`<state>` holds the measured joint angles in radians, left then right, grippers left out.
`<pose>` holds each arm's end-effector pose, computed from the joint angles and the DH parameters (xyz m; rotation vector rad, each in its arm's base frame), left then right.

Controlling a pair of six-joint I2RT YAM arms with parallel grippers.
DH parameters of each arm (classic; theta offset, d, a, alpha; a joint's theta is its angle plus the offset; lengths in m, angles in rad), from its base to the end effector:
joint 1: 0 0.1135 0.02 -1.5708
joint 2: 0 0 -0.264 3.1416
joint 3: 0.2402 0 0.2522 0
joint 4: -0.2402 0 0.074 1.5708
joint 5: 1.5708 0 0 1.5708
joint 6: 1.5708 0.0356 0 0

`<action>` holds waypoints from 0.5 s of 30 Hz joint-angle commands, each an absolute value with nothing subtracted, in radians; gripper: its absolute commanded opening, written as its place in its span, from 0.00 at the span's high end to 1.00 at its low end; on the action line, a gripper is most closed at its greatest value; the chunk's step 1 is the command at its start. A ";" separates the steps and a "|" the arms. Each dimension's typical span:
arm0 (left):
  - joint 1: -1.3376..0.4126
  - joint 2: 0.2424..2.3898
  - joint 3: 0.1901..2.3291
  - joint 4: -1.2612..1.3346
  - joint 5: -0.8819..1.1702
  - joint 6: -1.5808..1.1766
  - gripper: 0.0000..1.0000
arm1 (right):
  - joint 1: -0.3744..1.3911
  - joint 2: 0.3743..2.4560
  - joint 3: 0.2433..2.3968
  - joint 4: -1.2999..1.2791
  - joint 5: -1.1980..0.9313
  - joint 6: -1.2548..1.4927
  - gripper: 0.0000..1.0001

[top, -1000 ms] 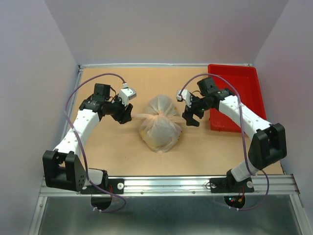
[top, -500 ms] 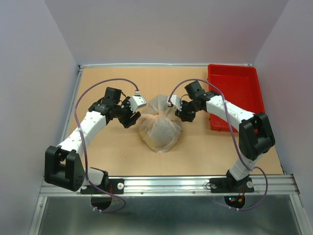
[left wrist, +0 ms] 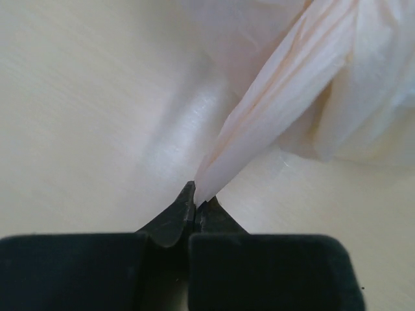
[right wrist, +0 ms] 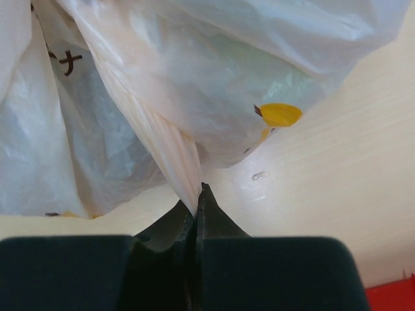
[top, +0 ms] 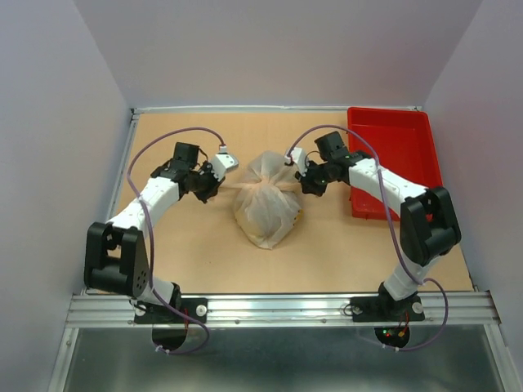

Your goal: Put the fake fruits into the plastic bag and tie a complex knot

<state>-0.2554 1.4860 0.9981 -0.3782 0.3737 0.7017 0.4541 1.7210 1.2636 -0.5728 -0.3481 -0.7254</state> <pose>0.2982 -0.0913 0.2331 1.2360 2.0253 -0.2438 0.3192 0.1693 0.2280 -1.5160 2.0428 0.3474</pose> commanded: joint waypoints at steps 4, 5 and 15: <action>-0.028 1.284 0.997 -0.531 0.307 0.791 1.00 | 0.213 1.626 1.209 -0.604 -0.308 -0.630 1.00; -0.015 1.276 0.993 -0.541 0.311 0.805 1.00 | 0.204 1.625 1.197 -0.613 -0.308 -0.634 1.00; 0.058 1.318 1.074 -0.549 0.359 0.791 1.00 | 0.146 1.651 1.276 -0.623 -0.316 -0.611 1.00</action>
<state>-0.0910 1.3216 0.9890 -0.4671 0.6300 0.7582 0.3271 1.6482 1.2053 -0.5133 -0.5941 -0.6136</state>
